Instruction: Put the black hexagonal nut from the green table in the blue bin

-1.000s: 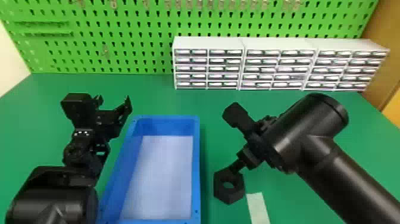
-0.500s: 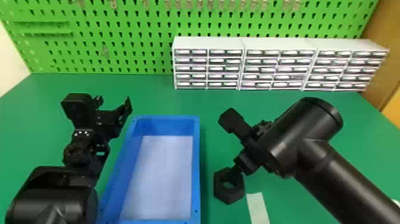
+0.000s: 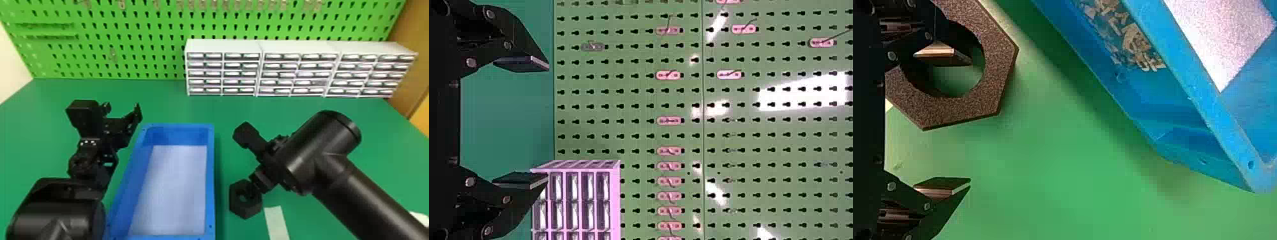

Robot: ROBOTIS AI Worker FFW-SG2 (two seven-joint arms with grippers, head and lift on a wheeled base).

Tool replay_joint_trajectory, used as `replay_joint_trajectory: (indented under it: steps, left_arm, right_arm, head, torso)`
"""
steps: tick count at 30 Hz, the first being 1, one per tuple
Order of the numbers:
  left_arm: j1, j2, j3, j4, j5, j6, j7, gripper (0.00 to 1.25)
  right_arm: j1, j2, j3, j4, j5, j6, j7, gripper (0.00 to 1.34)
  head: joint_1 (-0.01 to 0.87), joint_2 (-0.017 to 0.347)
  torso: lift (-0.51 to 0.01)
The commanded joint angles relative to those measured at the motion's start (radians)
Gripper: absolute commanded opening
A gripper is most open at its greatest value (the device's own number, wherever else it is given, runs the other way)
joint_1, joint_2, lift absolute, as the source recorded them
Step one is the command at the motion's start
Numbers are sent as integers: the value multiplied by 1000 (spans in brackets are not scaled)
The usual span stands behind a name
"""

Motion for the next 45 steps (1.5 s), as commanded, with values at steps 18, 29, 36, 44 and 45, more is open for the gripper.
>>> replay_joint_trajectory:
  steps: [18, 29, 36, 44, 45]
  left_arm:
    - [-2, 0, -2, 1, 2, 0, 0, 785]
    - [0, 0, -2, 1, 2, 0, 0, 785]
    - [0, 2, 0, 1, 2, -1, 0, 785]
    - [0, 2, 0, 1, 0, 0, 0, 785]
    - [0, 2, 0, 1, 0, 0, 0, 785]
  right_arm:
    - [1, 3, 13, 19, -13, -9, 0, 566]
    - [-10, 3, 29, 18, 2, 2, 0, 265]
    - [-13, 3, 27, 14, 4, 5, 2, 265]
    - [-18, -1, 4, -39, 65, 39, 6, 265]
    - [-18, -1, -2, -47, 73, 45, 8, 265]
  head:
    - [686, 52]
    - [686, 52]
    - [686, 52]
    - [686, 52]
    - [686, 52]
  torso:
    - [-97]
    - [-97]
    - [-97]
    - [-97]
    - [-97]
